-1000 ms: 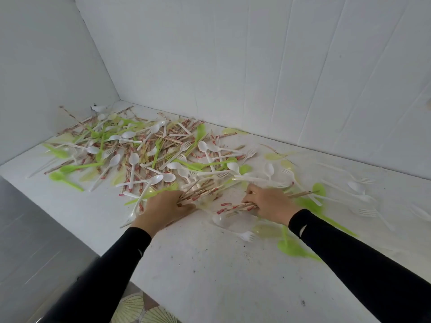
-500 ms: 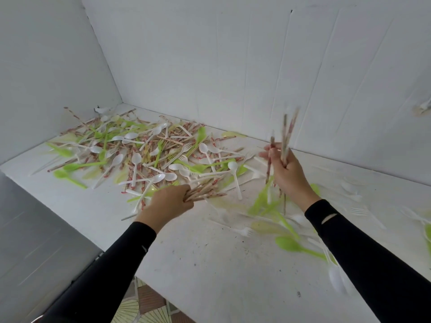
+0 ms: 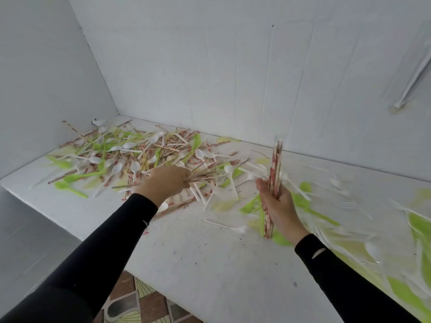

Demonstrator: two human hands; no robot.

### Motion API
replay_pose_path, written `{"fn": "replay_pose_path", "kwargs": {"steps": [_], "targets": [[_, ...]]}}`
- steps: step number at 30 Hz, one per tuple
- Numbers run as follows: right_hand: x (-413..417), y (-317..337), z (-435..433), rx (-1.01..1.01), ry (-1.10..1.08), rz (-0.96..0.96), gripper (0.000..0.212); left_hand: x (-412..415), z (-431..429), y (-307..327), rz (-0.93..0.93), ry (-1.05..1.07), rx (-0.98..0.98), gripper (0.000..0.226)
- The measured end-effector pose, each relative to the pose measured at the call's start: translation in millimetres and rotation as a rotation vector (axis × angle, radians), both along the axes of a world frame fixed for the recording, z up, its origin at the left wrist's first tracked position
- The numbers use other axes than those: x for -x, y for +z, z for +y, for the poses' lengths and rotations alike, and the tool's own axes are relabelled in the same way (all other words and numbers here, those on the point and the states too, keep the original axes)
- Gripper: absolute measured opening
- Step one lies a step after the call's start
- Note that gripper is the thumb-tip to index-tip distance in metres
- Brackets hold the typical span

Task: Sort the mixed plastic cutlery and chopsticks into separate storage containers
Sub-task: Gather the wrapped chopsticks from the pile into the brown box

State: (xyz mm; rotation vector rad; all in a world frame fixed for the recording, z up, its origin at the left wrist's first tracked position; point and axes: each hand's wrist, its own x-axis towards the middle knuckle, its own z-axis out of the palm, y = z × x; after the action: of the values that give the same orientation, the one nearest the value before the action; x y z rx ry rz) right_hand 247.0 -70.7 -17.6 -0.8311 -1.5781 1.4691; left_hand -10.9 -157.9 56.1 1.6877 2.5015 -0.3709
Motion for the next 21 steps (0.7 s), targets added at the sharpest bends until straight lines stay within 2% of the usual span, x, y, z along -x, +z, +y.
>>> {"fn": "replay_pose_path", "kwargs": {"steps": [2,5,7,9,11,14,17,21], "targets": [[-4.8,-17.6,-1.9,0.024,0.012,-0.110,0.042,0.2,-0.9,-0.7,-0.155,-0.038,0.036,0.012],[-9.8,-35.0,-0.5,0.075,0.030,-0.263,0.039,-3.2,-0.2,-2.6,-0.329,-0.043,0.094,0.068],[-14.1,-35.3,1.9,0.092,0.006,-0.251,0.034,-9.7,4.2,-5.3,-0.410,-0.049,0.106,0.084],[-19.3,-27.5,2.9,0.095,-0.028,-0.216,0.029,-18.7,10.7,-9.5,-0.504,-0.072,0.104,0.075],[-23.0,-18.9,2.9,0.104,-0.054,-0.207,0.026,-30.0,19.2,-12.5,-0.596,-0.117,0.072,0.054],[-22.5,-10.9,1.5,0.243,-0.079,-0.177,0.016,-50.5,33.4,-11.8,-0.747,-0.180,0.009,0.041],[-18.1,-7.4,-3.0,0.376,-0.083,-0.104,0.010,-68.4,47.2,-9.6,-0.820,-0.232,-0.038,0.024],[-13.8,-8.4,-10.4,0.430,-0.143,-0.071,0.025,-87.1,51.6,-14.0,-0.921,-0.251,-0.039,0.010]]}}
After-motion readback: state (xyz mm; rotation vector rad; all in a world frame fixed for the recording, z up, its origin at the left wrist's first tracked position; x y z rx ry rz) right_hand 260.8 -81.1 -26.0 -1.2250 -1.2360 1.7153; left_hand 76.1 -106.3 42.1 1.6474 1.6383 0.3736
